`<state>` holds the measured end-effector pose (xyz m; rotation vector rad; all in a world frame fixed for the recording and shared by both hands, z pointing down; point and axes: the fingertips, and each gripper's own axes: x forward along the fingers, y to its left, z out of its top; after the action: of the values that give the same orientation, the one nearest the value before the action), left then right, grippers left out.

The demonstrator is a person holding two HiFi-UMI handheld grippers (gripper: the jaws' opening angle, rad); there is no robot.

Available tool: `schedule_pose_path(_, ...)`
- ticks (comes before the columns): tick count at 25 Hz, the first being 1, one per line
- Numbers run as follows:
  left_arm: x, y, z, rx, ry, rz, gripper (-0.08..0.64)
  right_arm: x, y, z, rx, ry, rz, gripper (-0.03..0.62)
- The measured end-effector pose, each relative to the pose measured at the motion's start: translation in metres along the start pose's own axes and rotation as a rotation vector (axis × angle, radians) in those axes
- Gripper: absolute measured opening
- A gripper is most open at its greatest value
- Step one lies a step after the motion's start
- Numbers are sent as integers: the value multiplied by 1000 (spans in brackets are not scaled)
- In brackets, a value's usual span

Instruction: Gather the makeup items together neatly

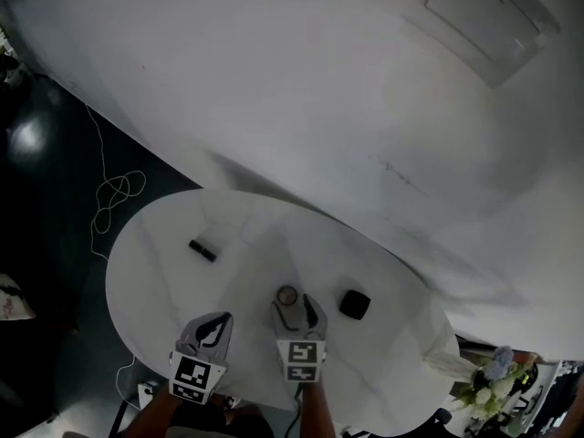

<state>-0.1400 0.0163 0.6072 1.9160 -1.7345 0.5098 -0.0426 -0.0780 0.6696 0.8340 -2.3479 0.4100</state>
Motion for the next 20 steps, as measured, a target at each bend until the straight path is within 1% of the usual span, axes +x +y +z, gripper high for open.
schedule_pose_path(10,8,5,-8,-8,18,-9,11,18,0,-10,-7,57,3,298)
schedule_pose_path(14,8,5,-7,-7,16,-16,11,19,-1,-12,-34,73,-8,216)
schedule_pose_path(20,4,8,-5,1,7,-22,11,19,0,-8,-36,75,-13,216)
